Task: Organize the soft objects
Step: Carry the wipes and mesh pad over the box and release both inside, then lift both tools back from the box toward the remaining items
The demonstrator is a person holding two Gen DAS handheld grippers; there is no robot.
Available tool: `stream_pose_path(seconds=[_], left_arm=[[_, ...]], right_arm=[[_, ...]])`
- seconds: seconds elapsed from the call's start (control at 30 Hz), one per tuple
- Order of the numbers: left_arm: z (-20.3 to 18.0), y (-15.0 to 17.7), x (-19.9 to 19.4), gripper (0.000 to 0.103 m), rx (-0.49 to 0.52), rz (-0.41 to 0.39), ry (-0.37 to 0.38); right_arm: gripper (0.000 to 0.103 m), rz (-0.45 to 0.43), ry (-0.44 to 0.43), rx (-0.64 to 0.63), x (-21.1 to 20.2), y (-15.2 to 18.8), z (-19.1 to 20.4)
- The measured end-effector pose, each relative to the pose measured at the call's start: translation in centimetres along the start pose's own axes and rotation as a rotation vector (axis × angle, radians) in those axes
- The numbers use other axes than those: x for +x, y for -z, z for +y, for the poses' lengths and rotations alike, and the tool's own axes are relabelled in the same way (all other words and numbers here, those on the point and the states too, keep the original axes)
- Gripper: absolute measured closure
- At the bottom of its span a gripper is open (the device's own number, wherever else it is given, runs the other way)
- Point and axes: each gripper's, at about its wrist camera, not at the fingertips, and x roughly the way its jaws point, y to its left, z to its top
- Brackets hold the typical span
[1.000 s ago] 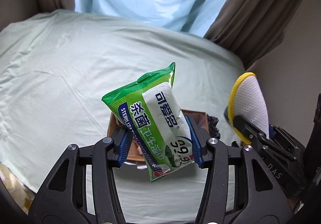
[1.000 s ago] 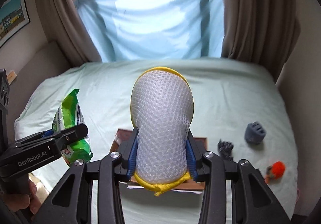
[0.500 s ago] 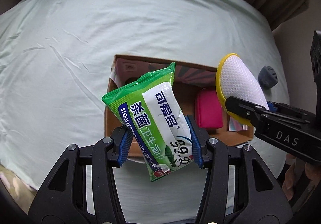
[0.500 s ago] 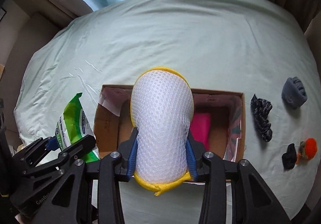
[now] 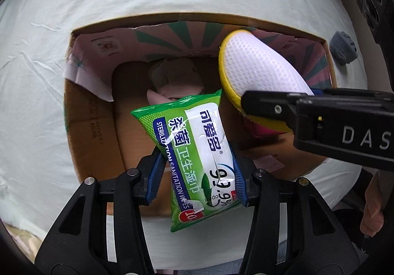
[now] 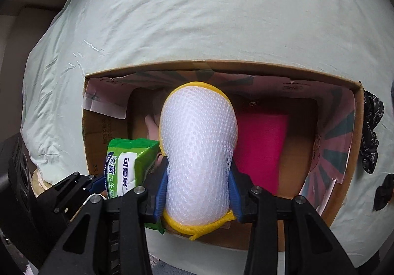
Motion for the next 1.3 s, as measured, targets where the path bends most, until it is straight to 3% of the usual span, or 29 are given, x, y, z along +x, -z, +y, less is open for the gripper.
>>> stream_pose_path(seconds=[0.03, 0.07, 0.1, 0.13, 0.17, 0.2, 0.23, 0.77, 1.07, 1.3], left_arm=[[0.0, -0.3, 0.0, 0.057, 0.004, 0.004, -0.005], [-0.1, -0.5, 0.1, 0.048, 0.010, 0.013, -0.006], [-0.2, -0.8, 0.1, 0.036, 0.013, 0.026, -0.004], [0.0, -0.9, 0.2, 0.004, 0.015, 0.036, -0.007], [0.0, -1.0, 0.0, 0.000, 0.019, 0.033, -0.011], [-0.1, -1.0, -0.2, 0.000, 0.024, 0.032, -0.013], [0.0, -1.0, -0.4, 0.000, 0.026, 0.029, -0.012], [0.2, 0.0, -3.3, 0.000, 0.017, -0.015, -0.019], [0.1, 1.9, -9.2, 0.000, 0.013, -0.107, -0.034], [0.0, 5.0, -15.9, 0.000, -0.012, -0.222, -0.042]], right_arm=[[0.060, -0.003, -0.003, 0.006, -0.2, -0.2, 0.1], [0.054, -0.011, 0.002, 0.011, -0.4, -0.4, 0.1], [0.044, -0.015, 0.001, 0.018, -0.4, -0.7, 0.1], [0.037, -0.012, -0.010, 0.030, -0.4, -0.9, -0.2], [0.022, -0.008, -0.028, 0.052, -0.3, -1.1, -0.3], [0.011, -0.006, -0.039, 0.066, 0.0, -1.3, -0.5], [0.009, -0.004, -0.040, 0.076, 0.1, -1.4, -0.6], [0.009, -0.038, -0.022, 0.092, -1.7, -0.3, -1.4], [0.009, -0.117, -0.002, 0.028, -6.5, 1.6, 0.6], [0.009, -0.246, 0.034, -0.055, -12.8, 5.1, 3.2]])
